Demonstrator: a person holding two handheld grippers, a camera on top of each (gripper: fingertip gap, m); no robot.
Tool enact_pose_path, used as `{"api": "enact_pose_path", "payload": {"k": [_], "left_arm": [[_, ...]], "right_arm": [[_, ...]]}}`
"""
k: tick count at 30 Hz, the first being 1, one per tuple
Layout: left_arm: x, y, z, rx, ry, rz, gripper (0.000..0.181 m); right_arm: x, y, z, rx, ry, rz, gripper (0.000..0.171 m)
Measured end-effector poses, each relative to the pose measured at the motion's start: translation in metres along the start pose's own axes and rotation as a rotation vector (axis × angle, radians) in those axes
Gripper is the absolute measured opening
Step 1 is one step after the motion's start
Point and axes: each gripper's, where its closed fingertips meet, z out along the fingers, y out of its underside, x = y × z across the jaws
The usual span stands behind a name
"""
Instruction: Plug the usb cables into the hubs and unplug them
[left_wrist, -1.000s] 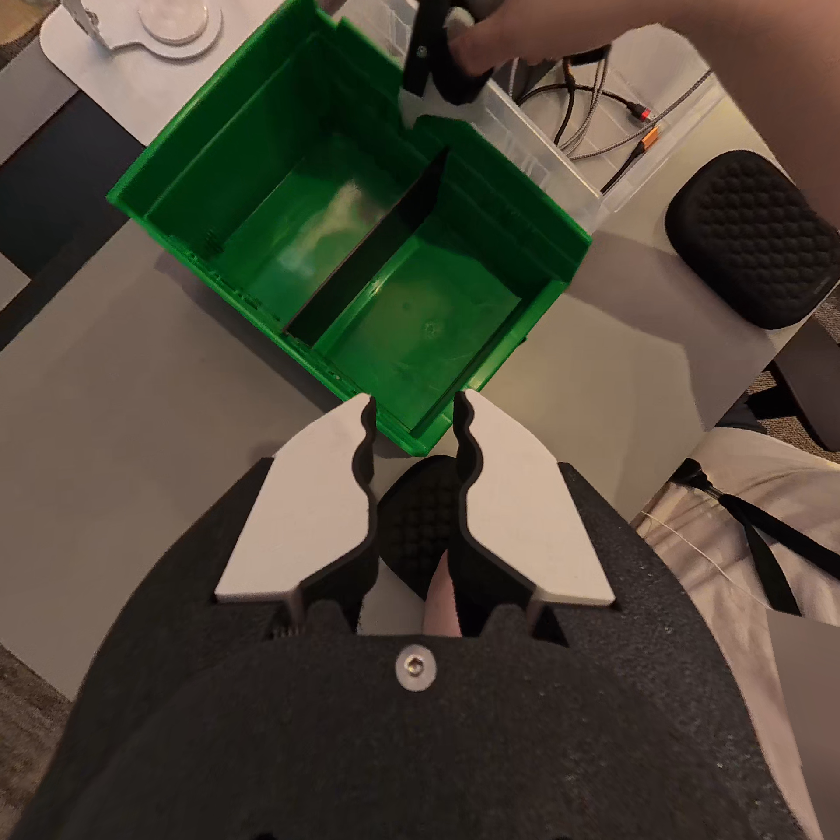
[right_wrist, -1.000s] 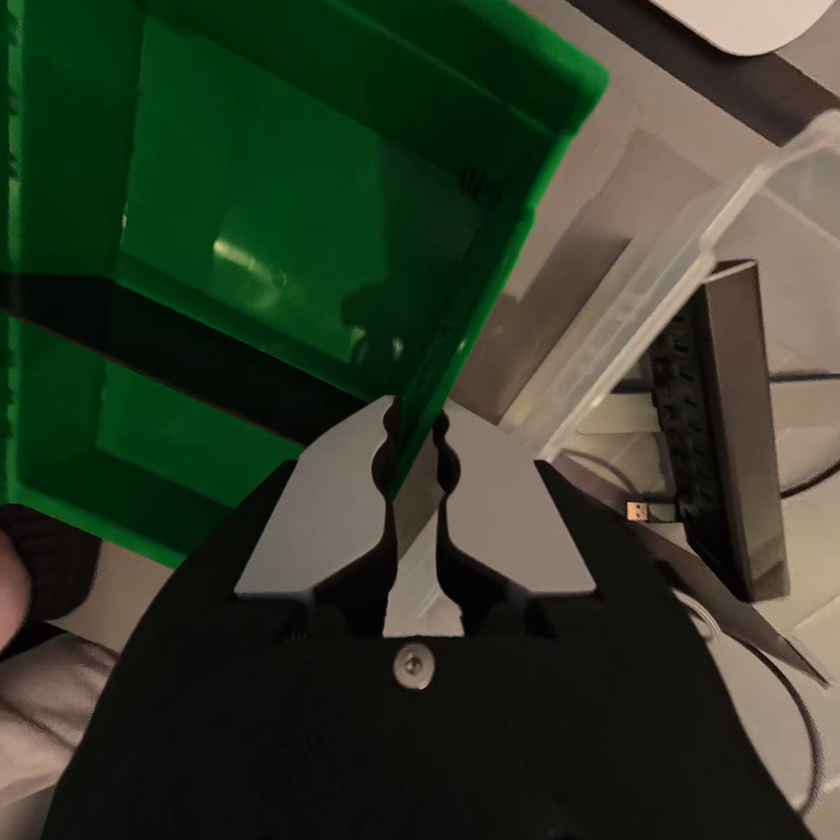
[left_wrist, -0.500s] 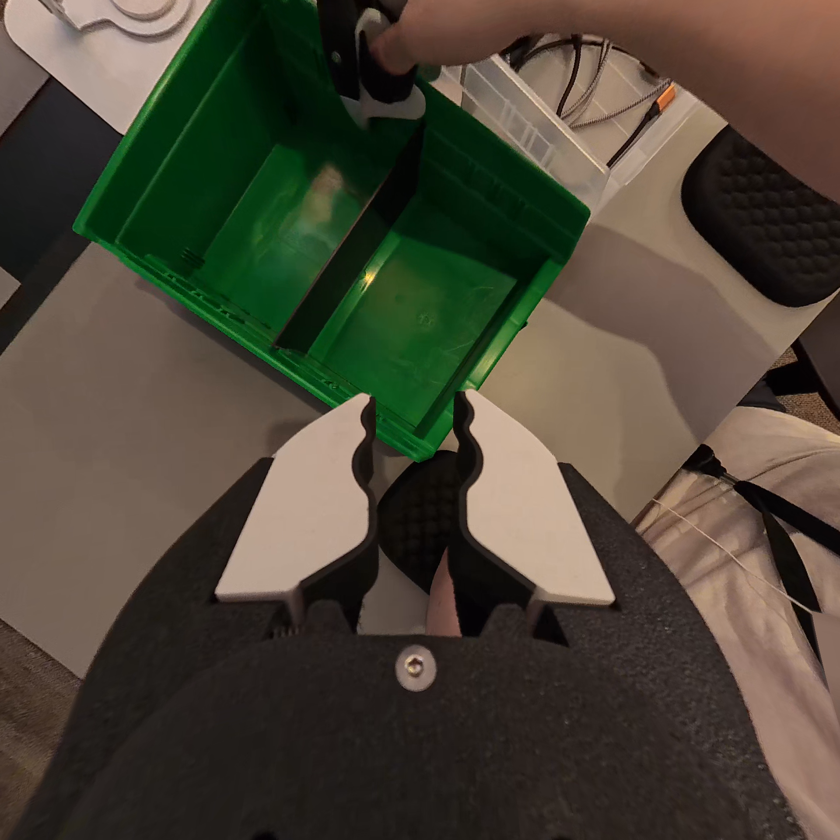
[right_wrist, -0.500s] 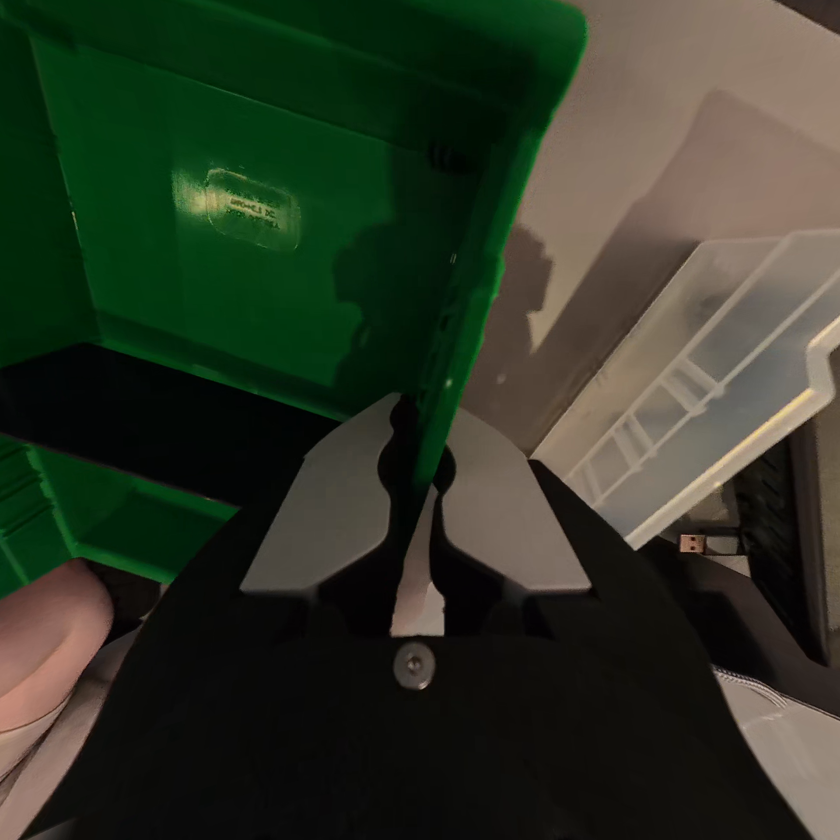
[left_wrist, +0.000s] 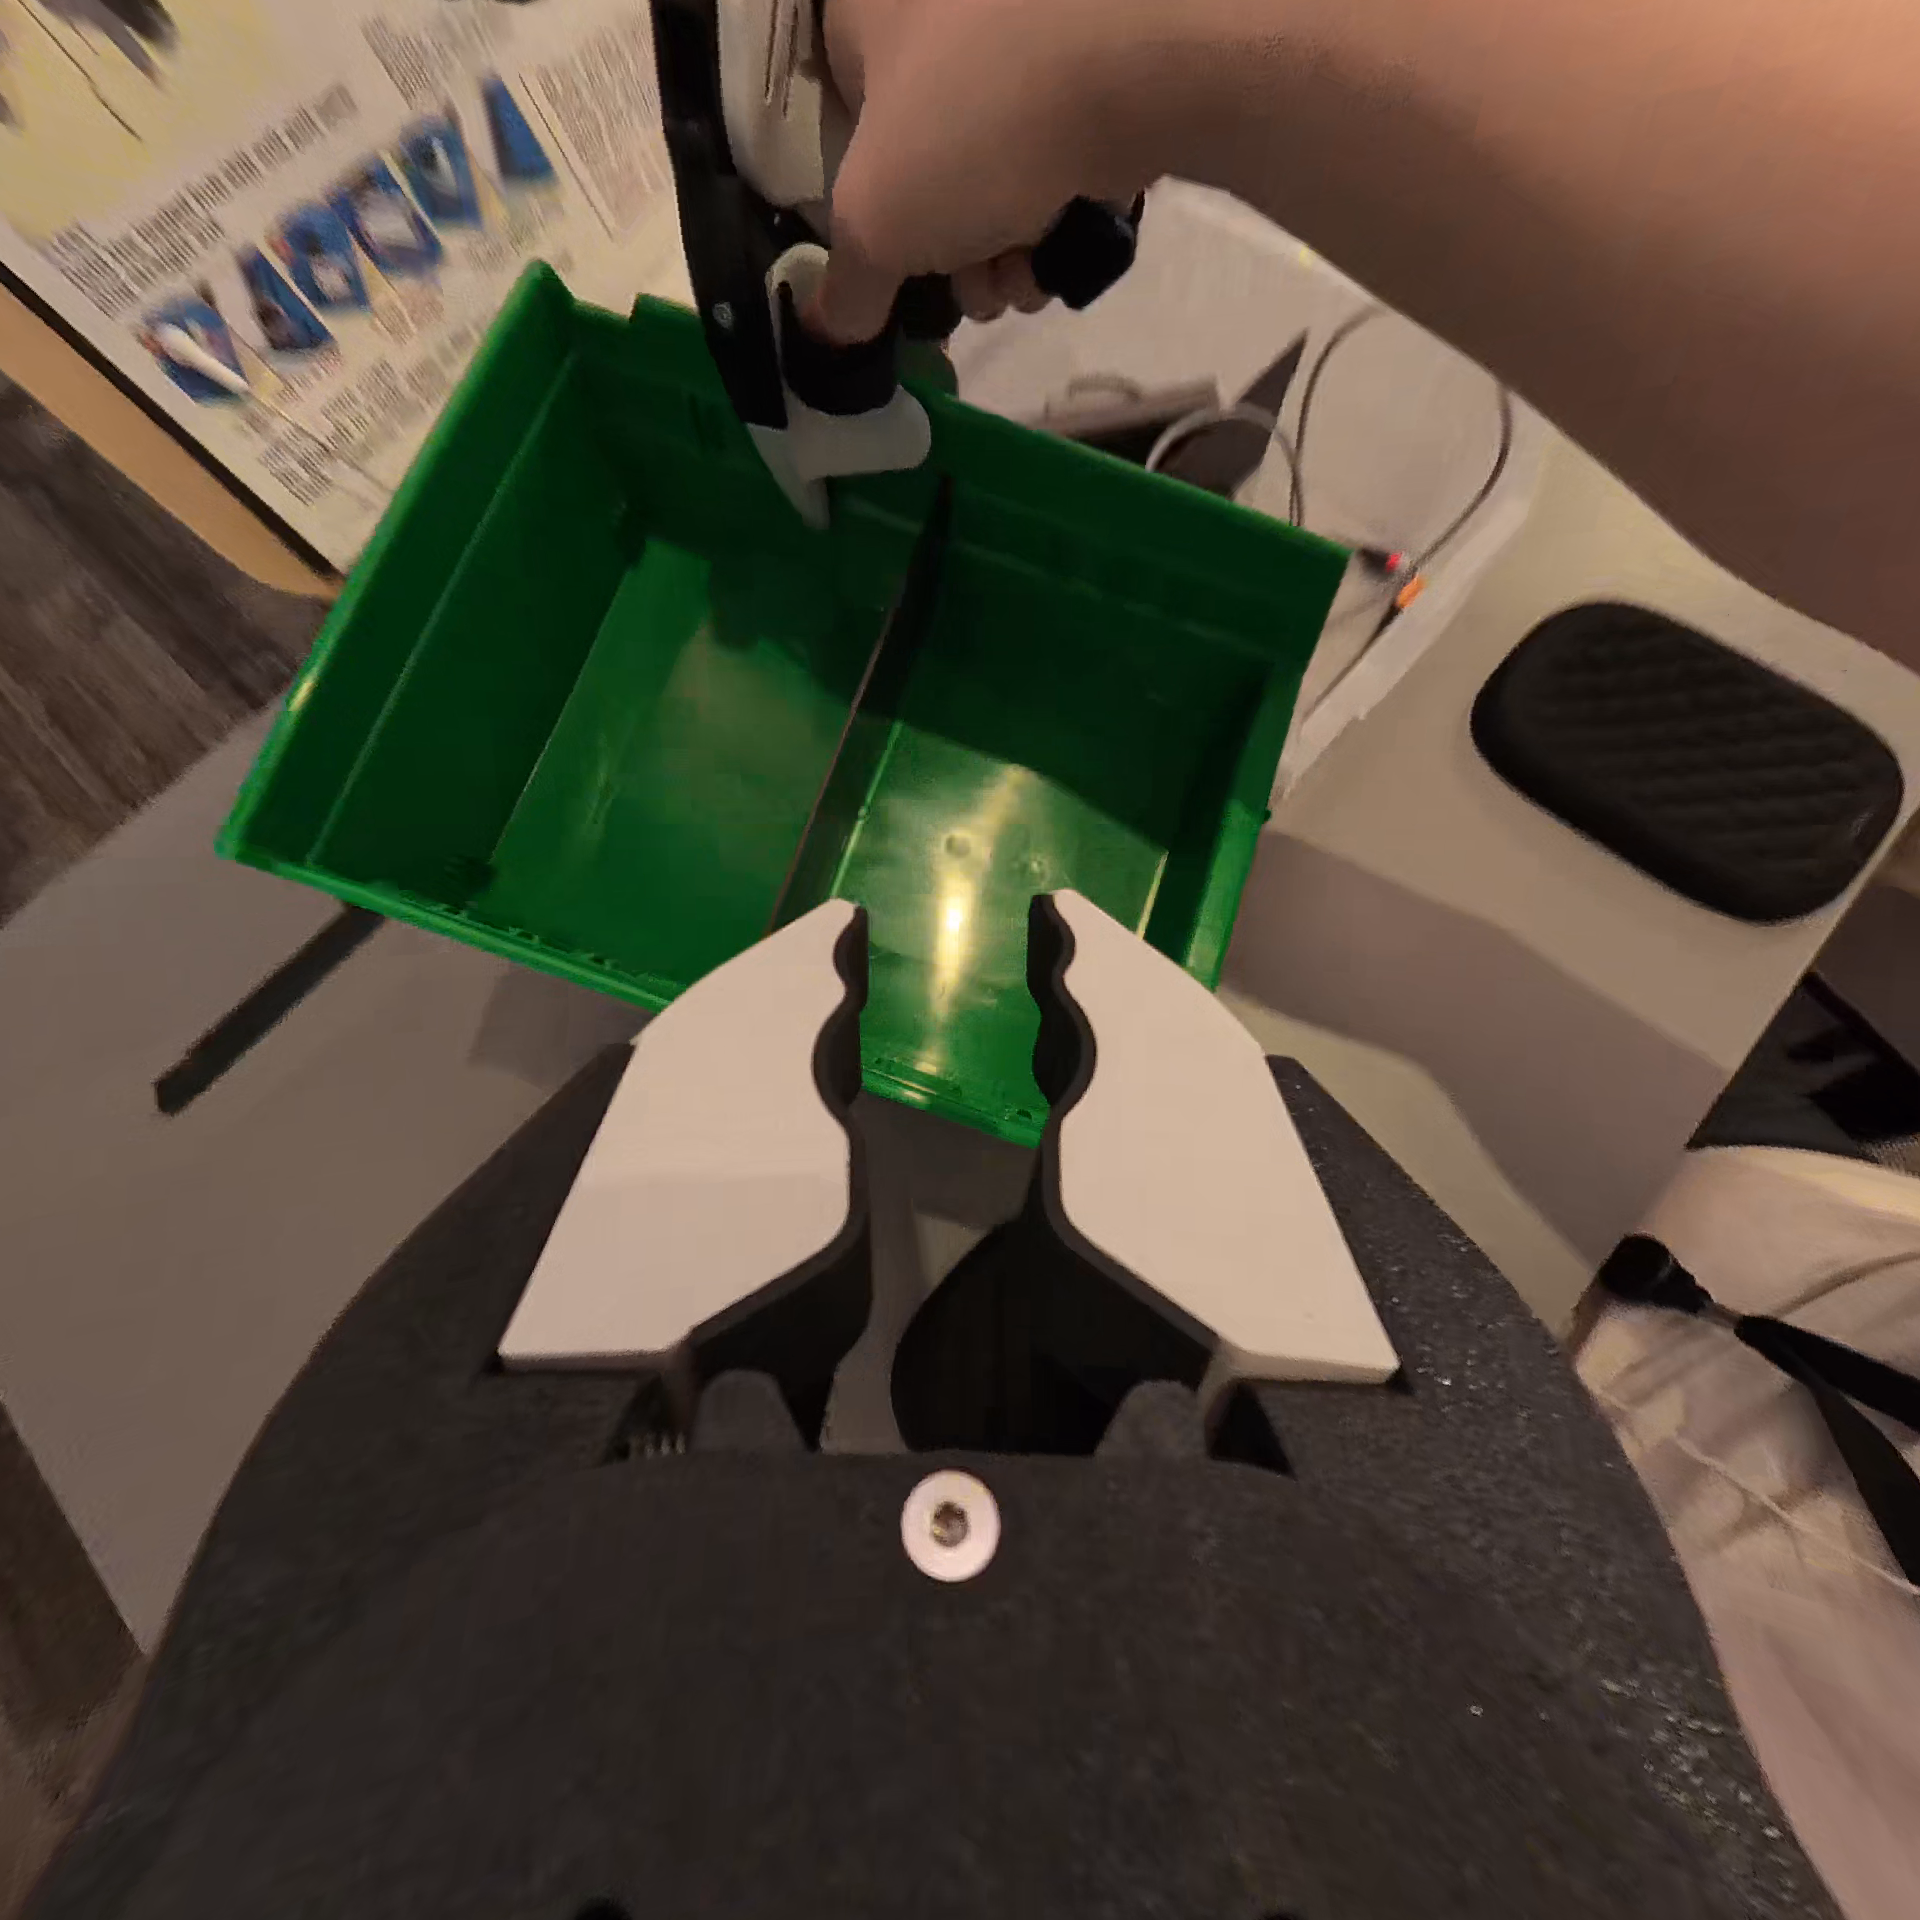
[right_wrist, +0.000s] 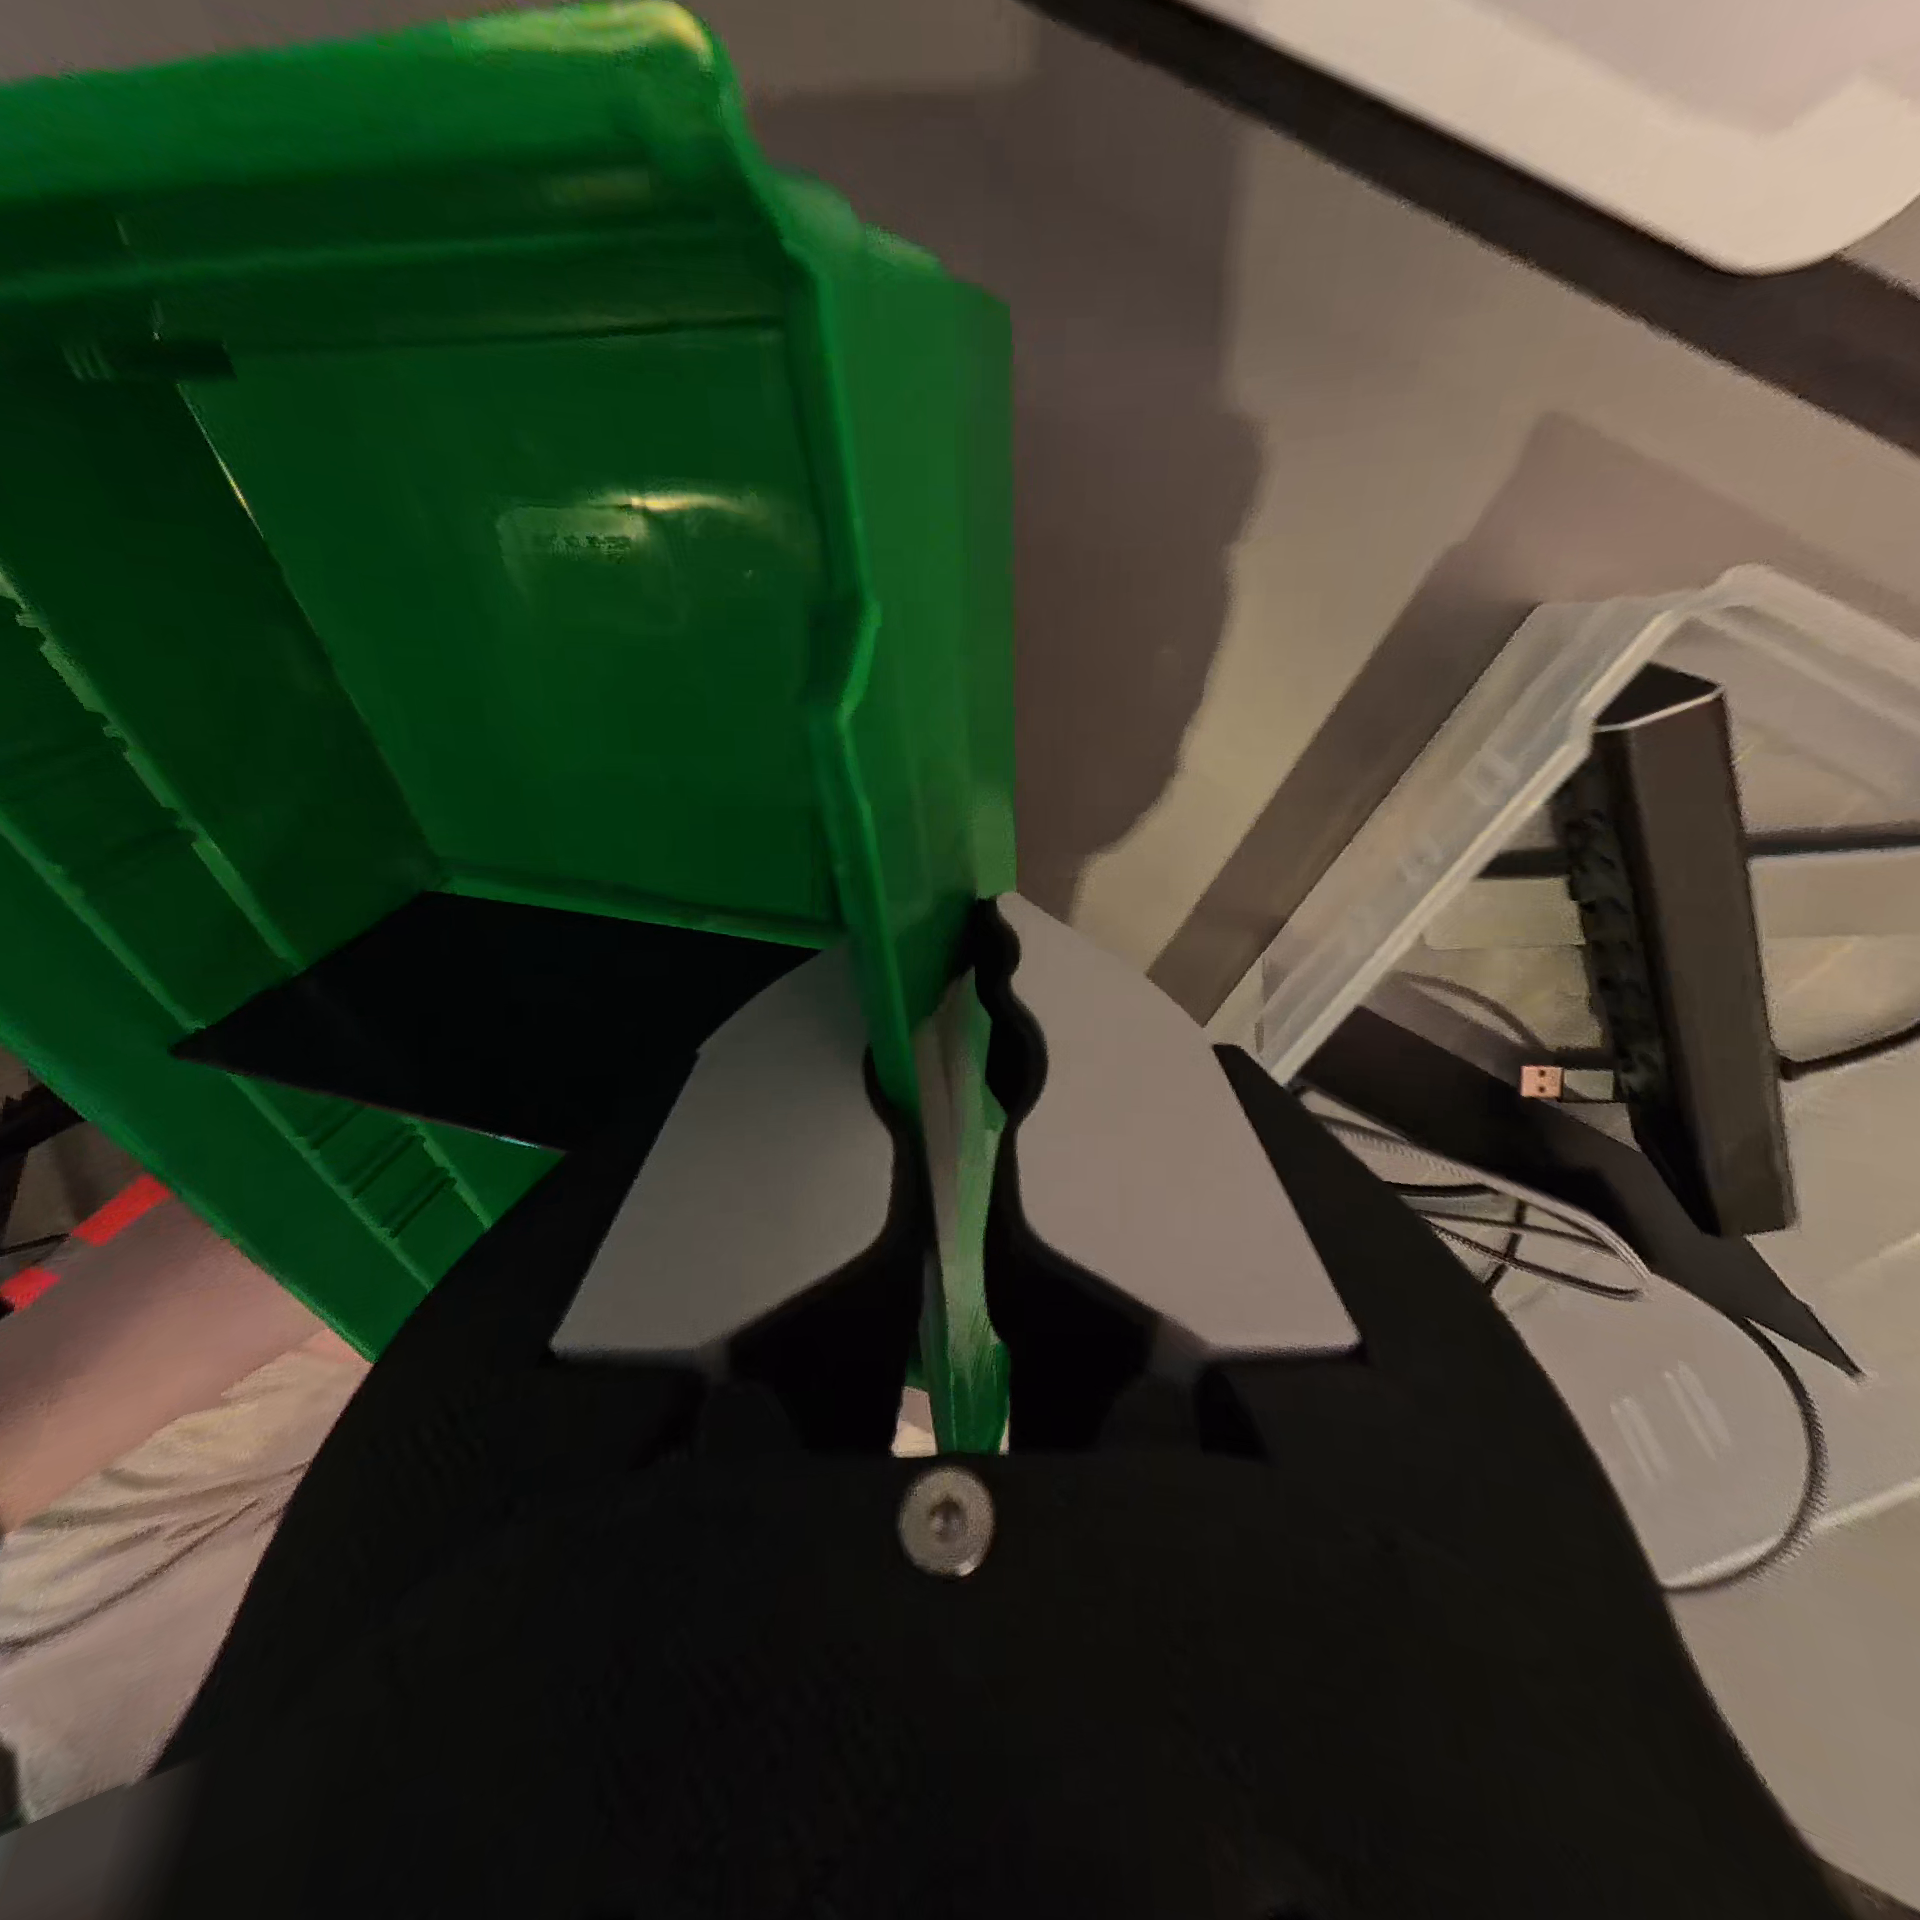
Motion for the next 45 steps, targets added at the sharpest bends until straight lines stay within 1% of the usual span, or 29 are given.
{"api": "enact_pose_path", "payload": {"k": [2, 4, 6, 8, 9, 11, 12, 14, 16, 18, 19, 20, 22, 23, 25, 26, 27, 28, 29, 30, 31, 32, 34, 37, 38, 39, 40, 42, 45], "left_arm": [[0.005, -0.014, -0.016, 0.122, 0.003, -0.001, 0.029], [0.013, -0.027, -0.034, 0.263, 0.015, -0.016, 0.029], [0.014, -0.033, -0.047, 0.380, -0.035, -0.023, 0.028], [0.010, -0.035, -0.054, 0.449, -0.117, 0.009, 0.018], [0.009, -0.034, -0.054, 0.453, -0.155, 0.041, 0.017], [0.012, -0.031, -0.043, 0.404, -0.172, 0.126, 0.023], [0.016, -0.028, -0.032, 0.364, -0.150, 0.171, 0.026], [0.029, -0.027, -0.003, 0.273, -0.056, 0.230, 0.031], [0.038, -0.029, 0.038, 0.159, 0.037, 0.229, 0.040], [0.038, -0.032, 0.092, 0.006, 0.054, 0.185, 0.056], [0.041, -0.032, 0.121, -0.073, 0.082, 0.164, 0.057], [0.050, -0.032, 0.150, -0.144, 0.146, 0.140, 0.056], [0.065, -0.021, 0.202, -0.282, 0.284, 0.050, 0.047], [0.069, -0.015, 0.223, -0.337, 0.332, -0.001, 0.047], [0.078, -0.013, 0.254, -0.357, 0.428, -0.100, 0.048], [0.079, -0.012, 0.265, -0.354, 0.453, -0.136, 0.048], [0.075, -0.007, 0.274, -0.370, 0.434, -0.157, 0.050], [0.071, -0.004, 0.282, -0.383, 0.414, -0.166, 0.055], [0.072, -0.002, 0.287, -0.383, 0.420, -0.164, 0.053], [0.074, -0.001, 0.292, -0.384, 0.434, -0.167, 0.050], [0.078, 0.000, 0.295, -0.387, 0.446, -0.164, 0.043], [0.084, -0.001, 0.297, -0.375, 0.470, -0.155, 0.044], [0.085, -0.002, 0.298, -0.375, 0.454, -0.156, 0.044], [0.082, 0.006, 0.296, -0.448, 0.455, -0.222, 0.044], [0.083, 0.008, 0.295, -0.461, 0.494, -0.251, 0.043], [0.088, 0.007, 0.293, -0.466, 0.564, -0.278, 0.034], [0.089, 0.008, 0.291, -0.479, 0.606, -0.300, 0.030], [0.076, 0.014, 0.285, -0.510, 0.605, -0.297, 0.026], [0.027, 0.026, 0.274, -0.532, 0.515, -0.317, 0.017]], "right_arm": [[-0.004, -0.004, -0.033, 0.044, -0.042, -0.012, 0.008], [0.007, -0.001, -0.066, 0.089, -0.082, 0.008, 0.008], [0.036, 0.010, -0.098, 0.139, -0.092, 0.055, 0.008], [0.083, 0.029, -0.130, 0.195, -0.053, 0.123, 0.008], [0.110, 0.042, -0.146, 0.220, -0.021, 0.166, 0.008], [0.171, 0.074, -0.176, 0.267, 0.058, 0.262, 0.008], [0.201, 0.093, -0.190, 0.289, 0.098, 0.315, 0.008], [0.260, 0.135, -0.210, 0.325, 0.166, 0.424, 0.008], [0.312, 0.181, -0.219, 0.344, 0.216, 0.535, 0.008], [0.354, 0.225, -0.216, 0.340, 0.259, 0.612, 0.009], [0.370, 0.245, -0.211, 0.330, 0.273, 0.643, 0.009], [0.384, 0.263, -0.205, 0.315, 0.278, 0.676, 0.008], [0.398, 0.290, -0.187, 0.303, 0.198, 0.740, 0.010], [0.404, 0.300, -0.177, 0.289, 0.170, 0.750, 0.009], [0.413, 0.312, -0.161, 0.282, 0.125, 0.748, 0.010], [0.419, 0.317, -0.154, 0.276, 0.124, 0.737, 0.010], [0.424, 0.320, -0.148, 0.267, 0.123, 0.728, 0.011], [0.429, 0.324, -0.142, 0.251, 0.128, 0.725, 0.010], [0.434, 0.327, -0.134, 0.229, 0.134, 0.726, 0.010], [0.437, 0.330, -0.127, 0.203, 0.138, 0.724, 0.011], [0.440, 0.331, -0.119, 0.177, 0.142, 0.711, 0.011], [0.442, 0.331, -0.110, 0.152, 0.146, 0.693, 0.011], [0.444, 0.327, -0.096, 0.115, 0.152, 0.662, 0.012], [0.446, 0.317, -0.078, 0.080, 0.143, 0.636, 0.010], [0.443, 0.312, -0.072, 0.073, 0.121, 0.627, 0.010], [0.442, 0.307, -0.066, 0.070, 0.102, 0.623, 0.010], [0.441, 0.303, -0.061, 0.069, 0.090, 0.622, 0.010], [0.440, 0.295, -0.053, 0.067, 0.082, 0.621, 0.010], [0.439, 0.288, -0.045, 0.052, 0.096, 0.613, 0.009]]}}
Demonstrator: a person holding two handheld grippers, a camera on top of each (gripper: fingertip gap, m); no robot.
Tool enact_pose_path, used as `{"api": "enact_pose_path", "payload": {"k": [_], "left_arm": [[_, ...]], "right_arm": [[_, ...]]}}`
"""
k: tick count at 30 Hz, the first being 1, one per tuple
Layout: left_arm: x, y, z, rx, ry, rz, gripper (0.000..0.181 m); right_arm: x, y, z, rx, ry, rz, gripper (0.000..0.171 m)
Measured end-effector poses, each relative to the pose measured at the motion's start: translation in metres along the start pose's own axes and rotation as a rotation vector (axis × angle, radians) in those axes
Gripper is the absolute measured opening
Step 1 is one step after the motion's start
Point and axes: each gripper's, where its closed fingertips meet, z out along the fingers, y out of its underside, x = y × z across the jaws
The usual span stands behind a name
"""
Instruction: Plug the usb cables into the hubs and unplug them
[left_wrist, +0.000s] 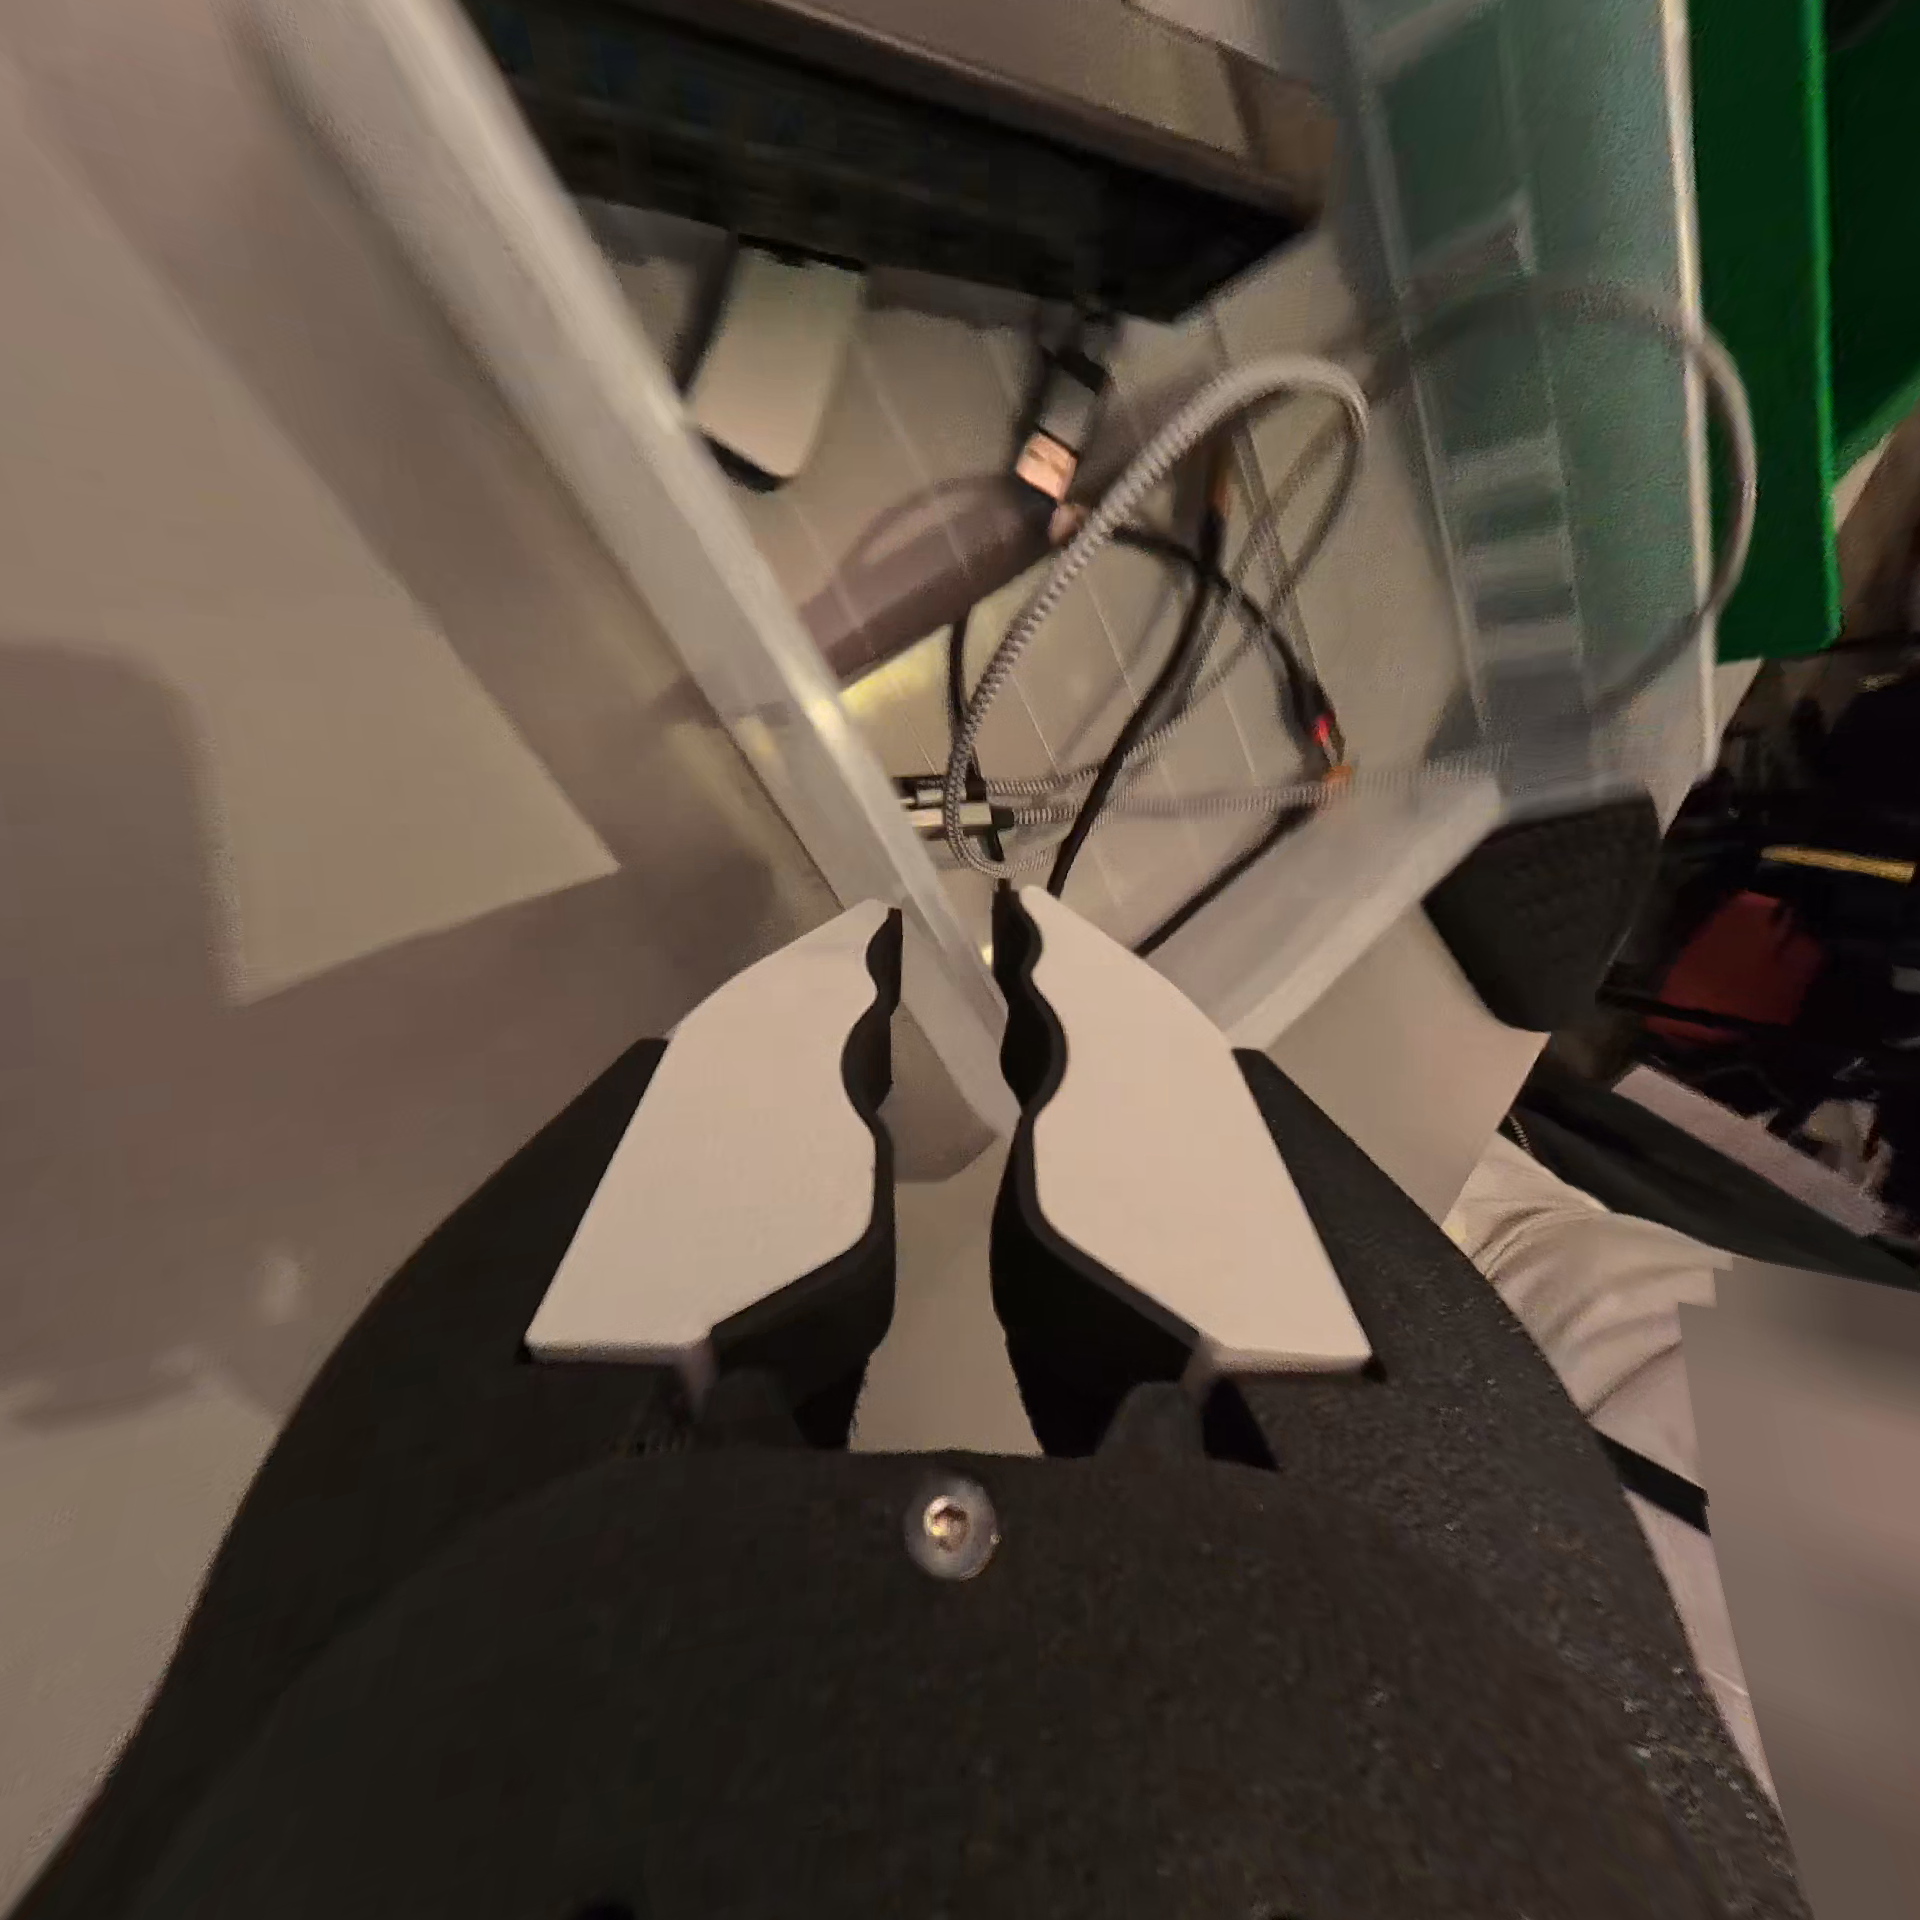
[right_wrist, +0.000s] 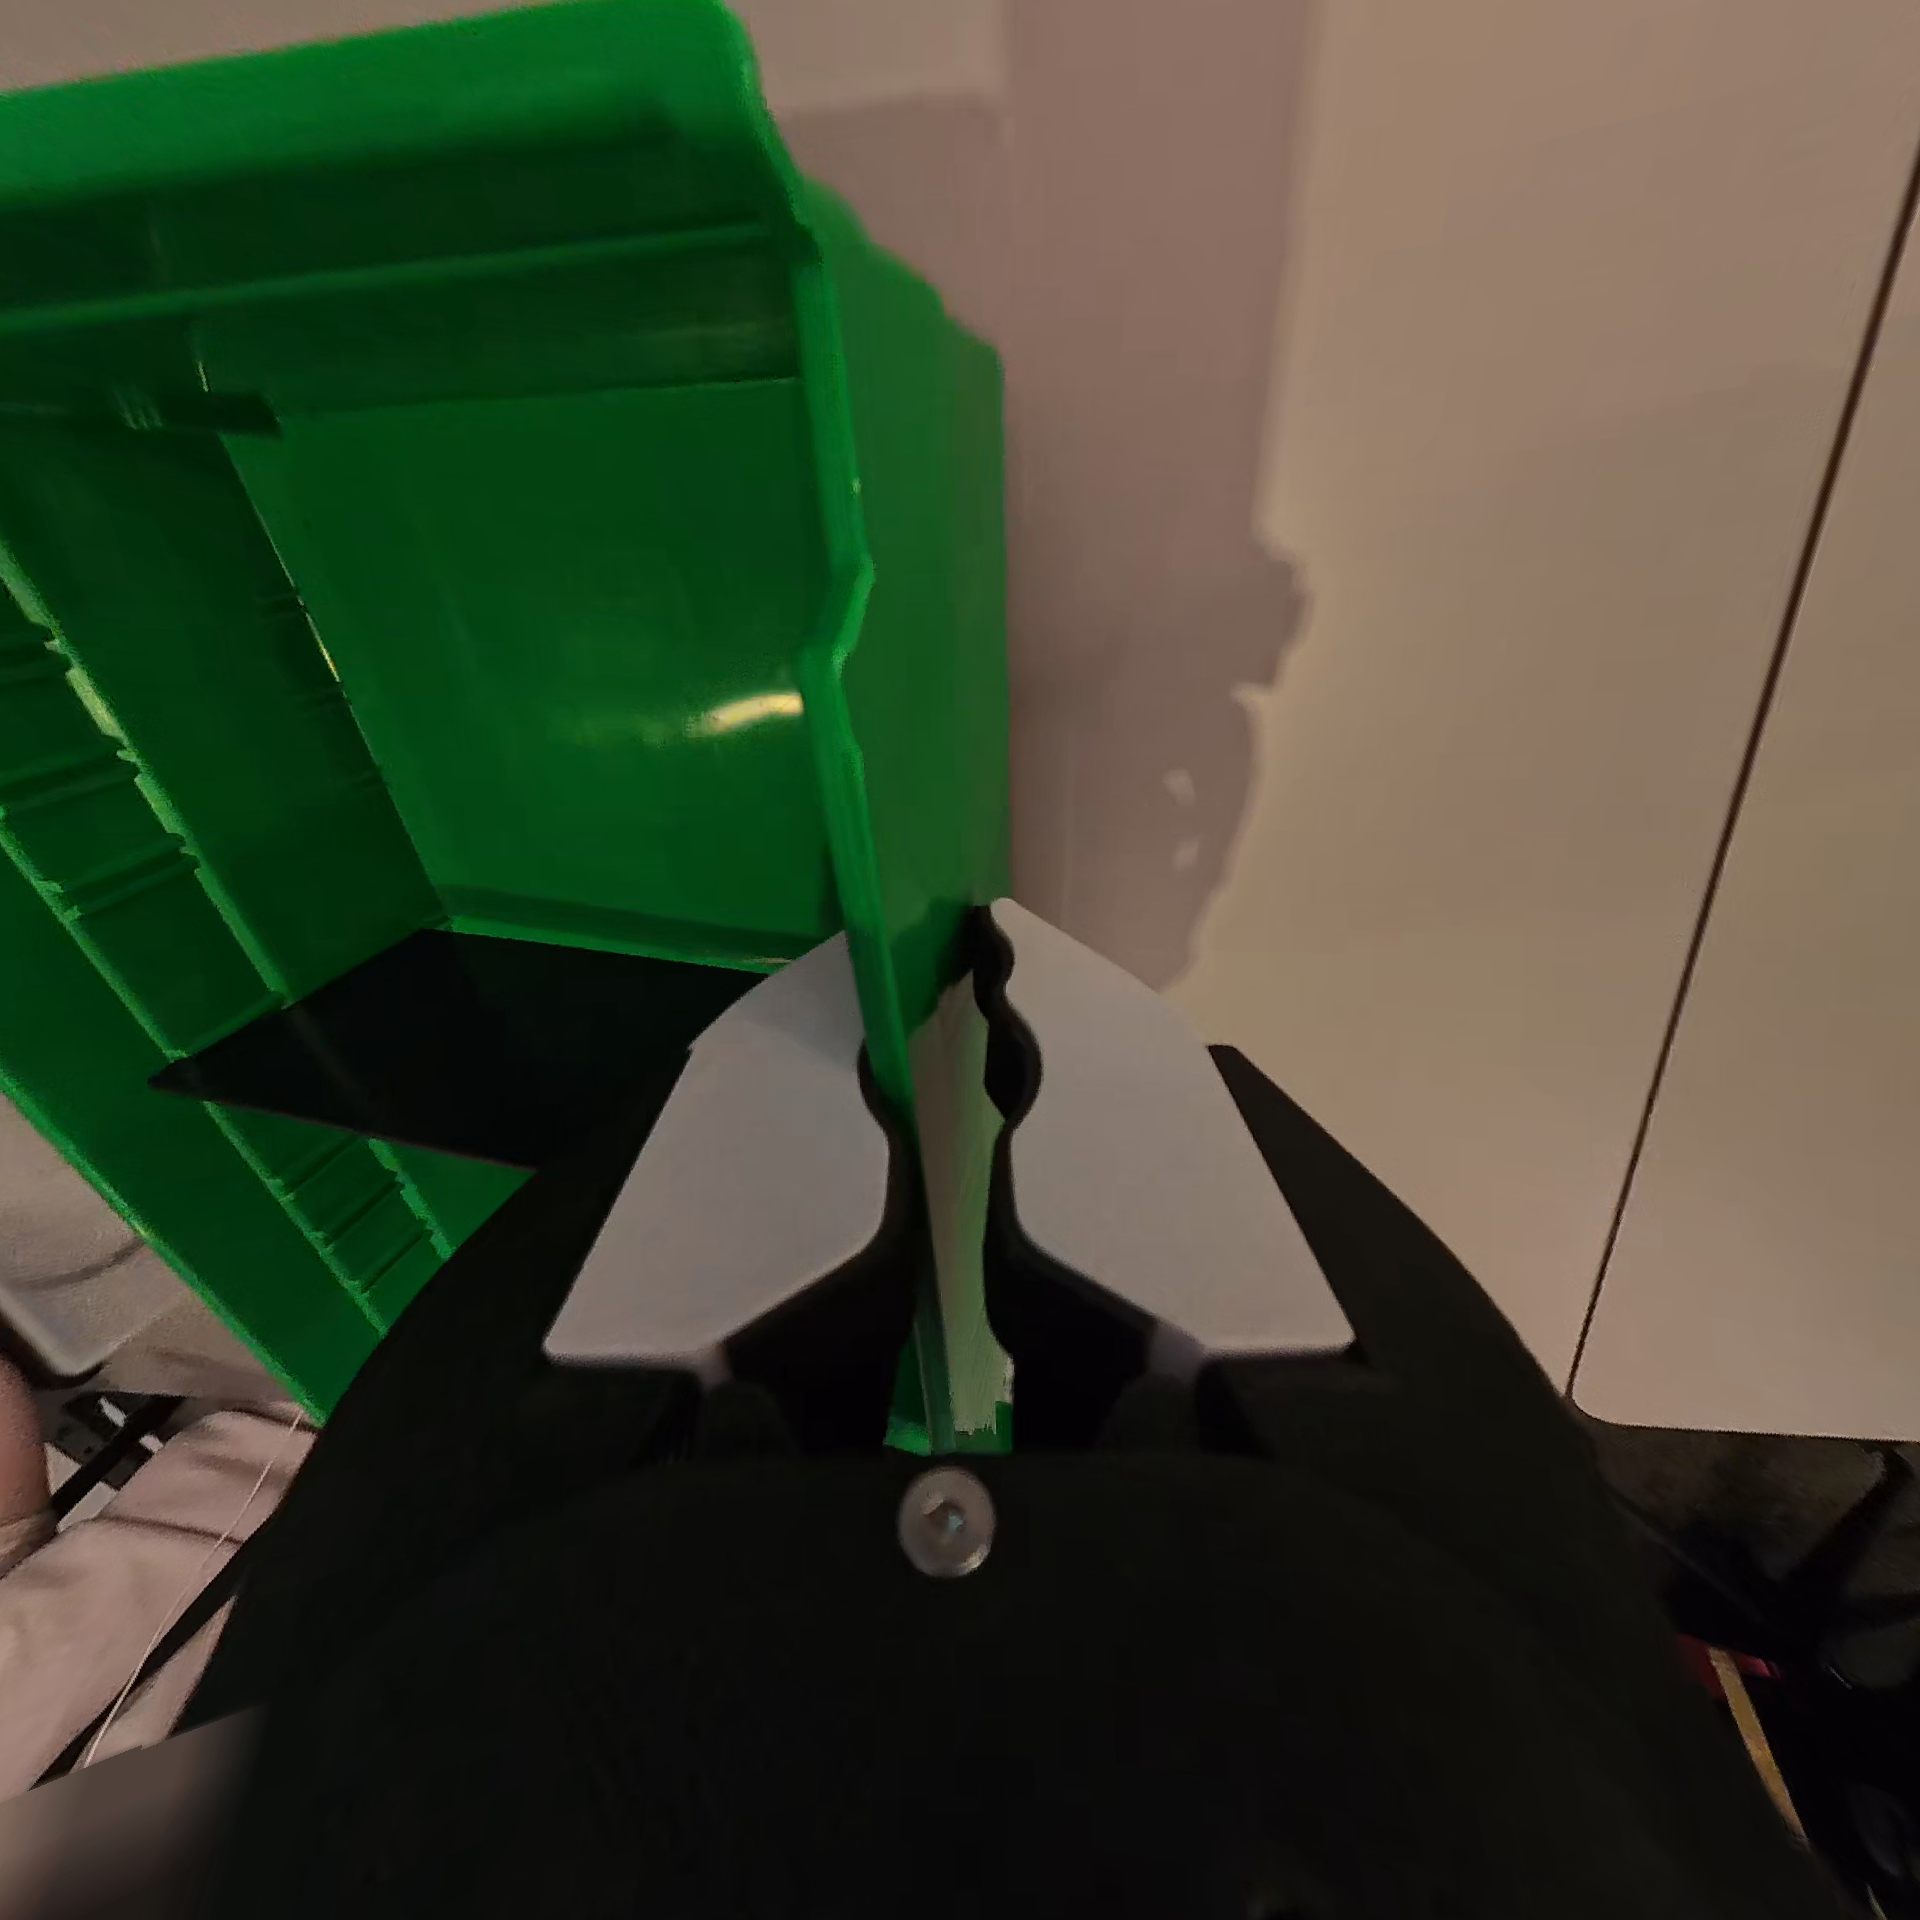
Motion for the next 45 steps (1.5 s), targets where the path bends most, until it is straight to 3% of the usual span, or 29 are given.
{"api": "enact_pose_path", "payload": {"k": [4, 9, 17, 22, 26, 32, 45], "left_arm": [[-0.065, 0.020, -0.047, 0.078, 0.023, -0.191, 0.014], [-0.148, 0.075, -0.114, 0.188, -0.134, -0.348, 0.016], [-0.216, 0.168, -0.190, 0.459, -0.146, -0.695, 0.018], [-0.223, 0.212, -0.209, 0.445, -0.247, -0.703, 0.013], [-0.221, 0.218, -0.211, 0.464, -0.227, -0.695, 0.013], [-0.219, 0.225, -0.212, 0.518, -0.200, -0.689, 0.014], [-0.223, 0.264, -0.229, 0.551, -0.276, -0.722, 0.012]], "right_arm": [[-0.002, -0.006, 0.003, 0.010, 0.025, 0.006, 0.009], [0.000, -0.021, 0.009, 0.052, 0.025, 0.073, 0.009], [-0.034, -0.038, 0.032, 0.050, -0.018, 0.067, 0.010], [-0.049, -0.046, 0.035, 0.045, 0.012, 0.054, 0.009], [-0.041, -0.052, 0.034, 0.058, 0.031, 0.099, 0.009], [-0.034, -0.057, 0.033, 0.048, 0.134, -0.022, 0.010], [-0.008, -0.049, 0.028, 0.110, 0.121, -0.040, 0.008]]}}
